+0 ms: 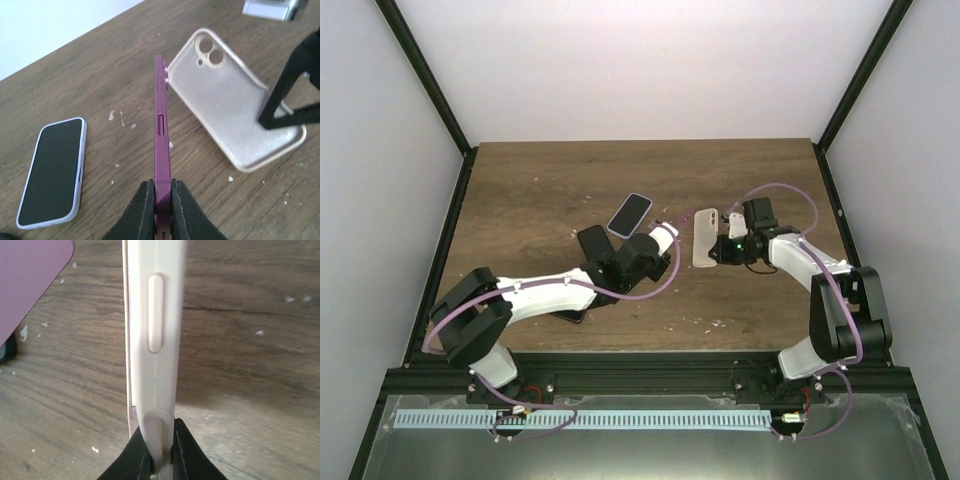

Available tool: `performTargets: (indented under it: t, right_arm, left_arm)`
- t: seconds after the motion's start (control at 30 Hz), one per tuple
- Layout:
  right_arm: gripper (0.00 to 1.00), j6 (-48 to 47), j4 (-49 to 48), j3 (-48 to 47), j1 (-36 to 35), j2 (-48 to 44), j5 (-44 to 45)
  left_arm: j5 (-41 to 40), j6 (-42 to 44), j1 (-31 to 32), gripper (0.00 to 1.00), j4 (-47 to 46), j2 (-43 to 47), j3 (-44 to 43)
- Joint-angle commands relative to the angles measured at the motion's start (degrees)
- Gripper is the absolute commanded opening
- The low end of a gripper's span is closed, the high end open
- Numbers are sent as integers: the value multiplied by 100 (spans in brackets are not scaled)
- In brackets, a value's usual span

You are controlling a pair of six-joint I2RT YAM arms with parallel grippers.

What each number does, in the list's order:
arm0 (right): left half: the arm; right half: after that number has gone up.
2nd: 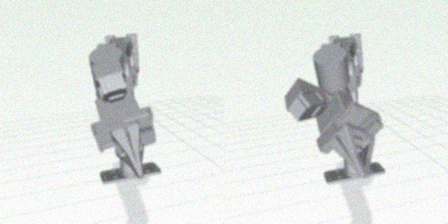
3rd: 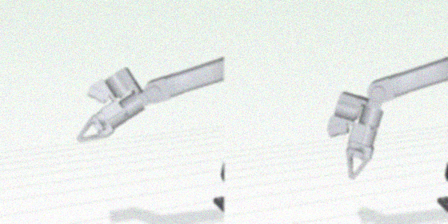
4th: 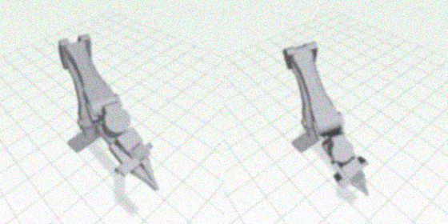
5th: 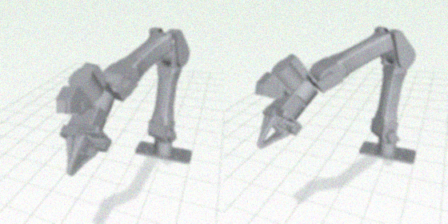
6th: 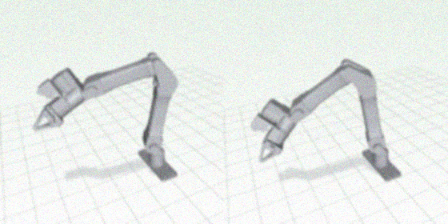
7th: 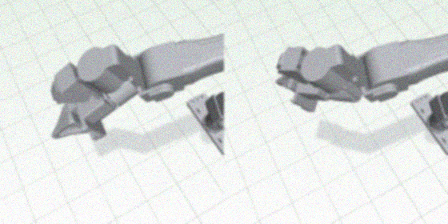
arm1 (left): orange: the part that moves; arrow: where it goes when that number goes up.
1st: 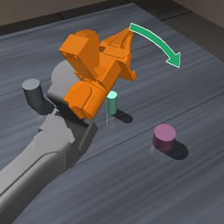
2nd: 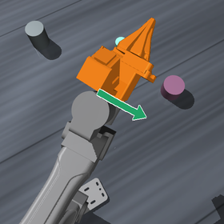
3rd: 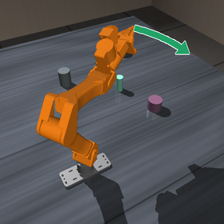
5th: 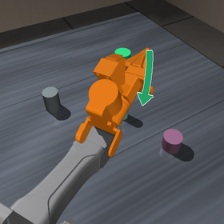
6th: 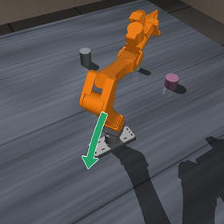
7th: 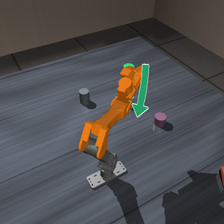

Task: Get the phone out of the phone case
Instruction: Remove the phone case from the phone, then place the phone case at the center of the board.

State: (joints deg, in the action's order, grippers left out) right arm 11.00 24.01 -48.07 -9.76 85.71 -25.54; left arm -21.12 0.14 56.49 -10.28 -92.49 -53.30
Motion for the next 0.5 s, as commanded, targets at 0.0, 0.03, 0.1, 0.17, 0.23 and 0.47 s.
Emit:
performTargets:
  t: [0.0, 0.03, 0.1, 0.17, 0.23, 0.47]
  right_arm:
    - [1, -659, 98, -615, 199, 136, 491]
    - [1, -963, 167, -774, 277, 237, 416]
    - [1, -1614, 408, -1196, 531, 512, 196]
    - [1, -2116, 737, -1704, 887, 744, -214]
    - [1, -2600, 1087, -2137, 1201, 965, -649]
    - [1, -3461, 2316, -3578, 1789, 1960, -747]
  left_arm:
    - [32, -47, -15, 0, -96, 393, 58]
    - [11, -23, -13, 0, -65, 438, 77]
    - [-47, 41, -15, 0, 2, 512, 91]
    - [-147, 122, -15, 0, 65, 560, 104]
    - [-242, 202, -15, 0, 74, 589, 136]
    - [-444, 356, -16, 0, 6, 626, 221]
